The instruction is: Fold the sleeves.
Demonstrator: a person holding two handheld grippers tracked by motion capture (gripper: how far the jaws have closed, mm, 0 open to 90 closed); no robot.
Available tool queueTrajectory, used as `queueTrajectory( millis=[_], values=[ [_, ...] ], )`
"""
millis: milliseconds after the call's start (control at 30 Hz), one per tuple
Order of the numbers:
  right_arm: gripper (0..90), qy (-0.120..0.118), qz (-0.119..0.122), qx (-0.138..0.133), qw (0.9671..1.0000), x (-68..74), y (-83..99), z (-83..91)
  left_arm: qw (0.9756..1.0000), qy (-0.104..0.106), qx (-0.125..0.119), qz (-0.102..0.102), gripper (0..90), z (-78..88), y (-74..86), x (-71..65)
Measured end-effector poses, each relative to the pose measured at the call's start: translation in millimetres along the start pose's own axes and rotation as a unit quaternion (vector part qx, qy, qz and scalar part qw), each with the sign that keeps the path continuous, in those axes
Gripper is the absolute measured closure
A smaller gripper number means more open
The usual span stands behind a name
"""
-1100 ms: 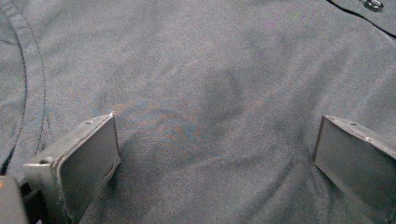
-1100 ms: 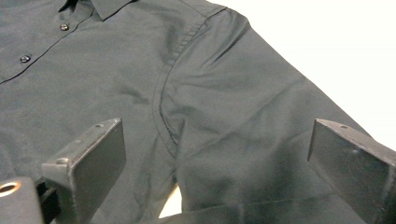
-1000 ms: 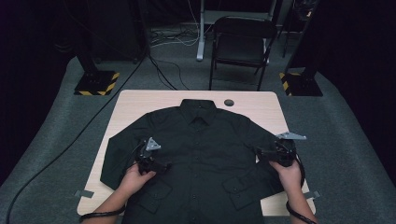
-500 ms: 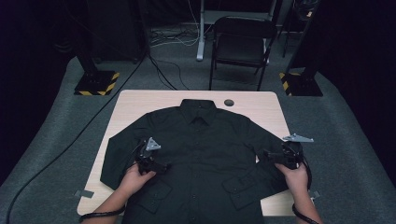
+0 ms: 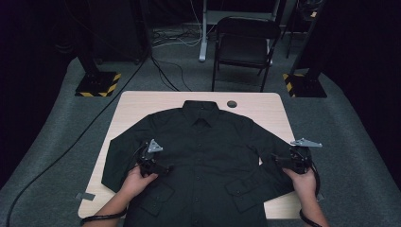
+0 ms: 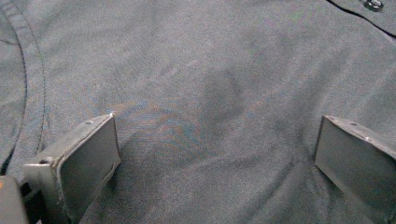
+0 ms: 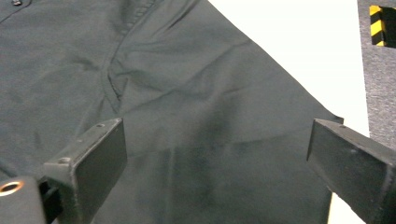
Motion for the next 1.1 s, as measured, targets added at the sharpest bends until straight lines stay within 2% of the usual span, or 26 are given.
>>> queueTrajectory(
  millis=[167, 267, 500, 533, 667, 1100],
  values=[
    [7.6, 0.010, -0.006, 0.002, 0.9999, -6.1, 4.8, -0.3, 1.0000, 0.000, 0.000, 0.000, 0.0, 0.0, 0.0, 0.1],
    [13.5, 0.007, -0.011, 0.005, 0.9999, -10.2, 8.1, -0.2, 1.0000, 0.000, 0.000, 0.000, 0.0, 0.0, 0.0, 0.0],
    [19.5, 0.020, -0.013, 0.007, 0.9997, -19.3, 13.5, 1.1, 1.0000, 0.000, 0.000, 0.000, 0.0, 0.0, 0.0, 0.0],
    [23.8, 0.026, -0.013, 0.004, 0.9996, -23.1, 15.8, 2.9, 1.0000, 0.000, 0.000, 0.000, 0.0, 0.0, 0.0, 0.0],
    [28.6, 0.031, -0.013, 0.005, 0.9994, -28.0, 19.3, 3.8, 1.0000, 0.000, 0.000, 0.000, 0.0, 0.0, 0.0, 0.0],
    [40.6, 0.046, -0.020, 0.011, 0.9987, -36.4, 25.0, 3.2, 1.0000, 0.000, 0.000, 0.000, 0.0, 0.0, 0.0, 0.0]
  ],
)
Point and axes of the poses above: each handheld gripper's, and its own axes: z roughly backward along the jaws, y roughly out of its underside, x roughly to its left, the point moved 4 cm from there along -z, roughly forward along the jaws, and after that the axes turned 14 degrees about y, right-handed, at the moved point
